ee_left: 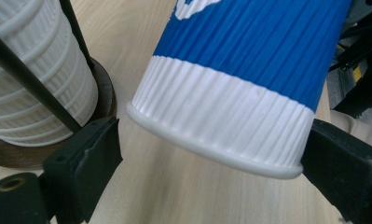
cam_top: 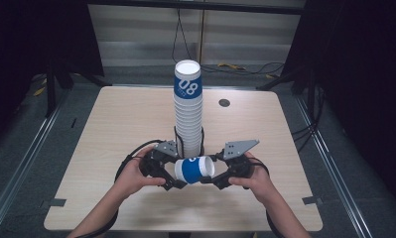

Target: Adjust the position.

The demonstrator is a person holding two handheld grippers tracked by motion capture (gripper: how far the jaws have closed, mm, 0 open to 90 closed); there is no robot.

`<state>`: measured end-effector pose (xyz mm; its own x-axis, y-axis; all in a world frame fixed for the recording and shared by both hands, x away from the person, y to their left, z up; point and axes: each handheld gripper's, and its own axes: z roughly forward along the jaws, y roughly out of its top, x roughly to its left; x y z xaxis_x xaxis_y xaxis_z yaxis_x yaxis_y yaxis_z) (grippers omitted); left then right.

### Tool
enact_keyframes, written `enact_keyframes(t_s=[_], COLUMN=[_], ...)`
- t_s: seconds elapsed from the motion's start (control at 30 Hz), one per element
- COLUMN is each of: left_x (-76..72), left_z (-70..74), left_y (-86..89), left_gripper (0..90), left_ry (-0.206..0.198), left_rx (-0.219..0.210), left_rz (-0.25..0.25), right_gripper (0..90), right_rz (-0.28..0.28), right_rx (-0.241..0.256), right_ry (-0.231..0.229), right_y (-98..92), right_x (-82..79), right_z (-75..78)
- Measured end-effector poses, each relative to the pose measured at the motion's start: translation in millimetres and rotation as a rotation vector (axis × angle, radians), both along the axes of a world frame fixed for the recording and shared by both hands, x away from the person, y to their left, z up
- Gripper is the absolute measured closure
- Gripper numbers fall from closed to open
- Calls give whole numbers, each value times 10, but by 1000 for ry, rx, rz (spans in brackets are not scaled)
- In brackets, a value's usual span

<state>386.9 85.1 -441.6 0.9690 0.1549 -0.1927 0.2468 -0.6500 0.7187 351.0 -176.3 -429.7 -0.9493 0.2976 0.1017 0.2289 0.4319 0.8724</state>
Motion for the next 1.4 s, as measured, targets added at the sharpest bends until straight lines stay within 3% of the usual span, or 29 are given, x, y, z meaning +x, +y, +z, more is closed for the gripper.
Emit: enact_keyframes(t_s=[0.3,0.53,0.9,0.97,1.4], left_x=[1,-7,-15,-17,-11], left_z=[-1,19,40,40,42], left_y=[-5,6,9,-2,-21], left_gripper=[138,143,149,144,130], left_ry=[6,-4,-16,-18,-7], left_rx=[-29,-6,-10,7,-17], left_rz=[-30,-36,-34,-38,-47], right_gripper=[275,276,277,276,276], right_rz=[6,8,9,13,22], right_rx=[-2,0,18,13,13], right_ry=[0,-3,1,-2,-8], right_y=[6,10,8,14,23], right_x=[0,-4,-2,-4,-11], right_z=[-8,-12,-20,-25,-23])
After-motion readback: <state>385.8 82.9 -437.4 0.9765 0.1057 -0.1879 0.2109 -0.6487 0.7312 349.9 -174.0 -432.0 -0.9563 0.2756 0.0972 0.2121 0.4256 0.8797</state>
